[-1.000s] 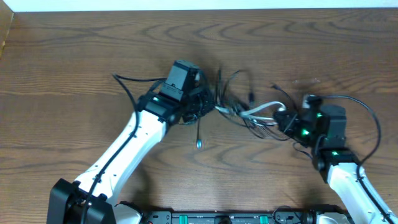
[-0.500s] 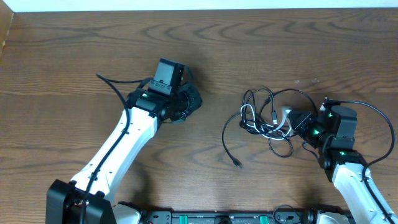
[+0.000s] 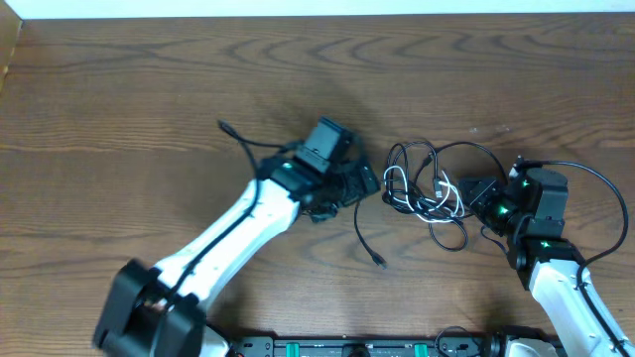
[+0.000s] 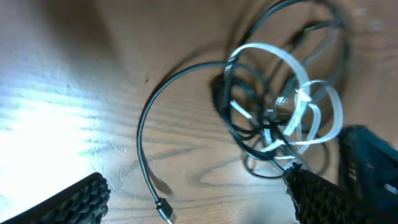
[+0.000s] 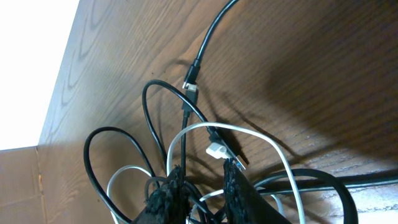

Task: Untangle cables

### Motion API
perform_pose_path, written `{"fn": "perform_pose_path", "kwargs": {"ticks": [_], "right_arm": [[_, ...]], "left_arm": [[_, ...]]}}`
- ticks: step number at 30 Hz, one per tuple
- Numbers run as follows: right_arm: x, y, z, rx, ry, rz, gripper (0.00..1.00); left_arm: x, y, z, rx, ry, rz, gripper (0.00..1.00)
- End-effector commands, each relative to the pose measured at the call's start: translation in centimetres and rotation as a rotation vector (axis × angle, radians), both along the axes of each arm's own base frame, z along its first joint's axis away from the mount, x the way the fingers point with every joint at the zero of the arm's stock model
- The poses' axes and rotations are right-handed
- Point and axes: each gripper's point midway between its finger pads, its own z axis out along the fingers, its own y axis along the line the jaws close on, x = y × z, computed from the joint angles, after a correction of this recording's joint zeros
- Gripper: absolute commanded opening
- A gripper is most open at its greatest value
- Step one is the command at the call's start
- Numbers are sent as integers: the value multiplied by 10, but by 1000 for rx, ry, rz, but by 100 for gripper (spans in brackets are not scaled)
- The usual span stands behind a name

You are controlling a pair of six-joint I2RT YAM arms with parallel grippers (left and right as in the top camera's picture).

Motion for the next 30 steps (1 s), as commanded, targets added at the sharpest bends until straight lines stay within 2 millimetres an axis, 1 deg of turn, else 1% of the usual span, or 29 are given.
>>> {"fn": "perform_pose_path", "kwargs": {"ticks": [1,3,4,8,9,10,13,17,18,25,28,30], "right_arm": [[-1,0,-2,1,8,-6,19],[-1,0,-2,1,8,-6,19],[-1,0,-2,1,8,-6,19],[-1,0,-2,1,8,-6,20],[-1,0,-2,1,8,-6,20],[-1,0,-2,1,8,-6,20],[-1,0,-2,1,8,-6,21],[-1,0,-2,1,8,-6,21],[-1,0,-2,1,8,-6,21],[-1,0,-2,5,11,-10,21],[-1,0,-2,5,11,-10,21],[-2,0,-3,6,14,-10,22]], "left_arm": [[-2,-10,-25,15,107,133,95],[1,-24,-37,-8,124,157,93],[5,-34,-42,-35,121,159,93],[22,-68,-43,-174,96,144,90],[25,-71,-43,-189,88,146,89],[27,-73,-44,-195,90,157,86],[27,-72,-51,-193,130,210,71],[20,-72,-58,-172,159,215,57],[18,-74,-59,-171,160,210,56],[4,-85,-64,-123,121,201,54],[2,-88,-66,-96,89,210,42],[4,-83,-68,-66,67,227,37]]}}
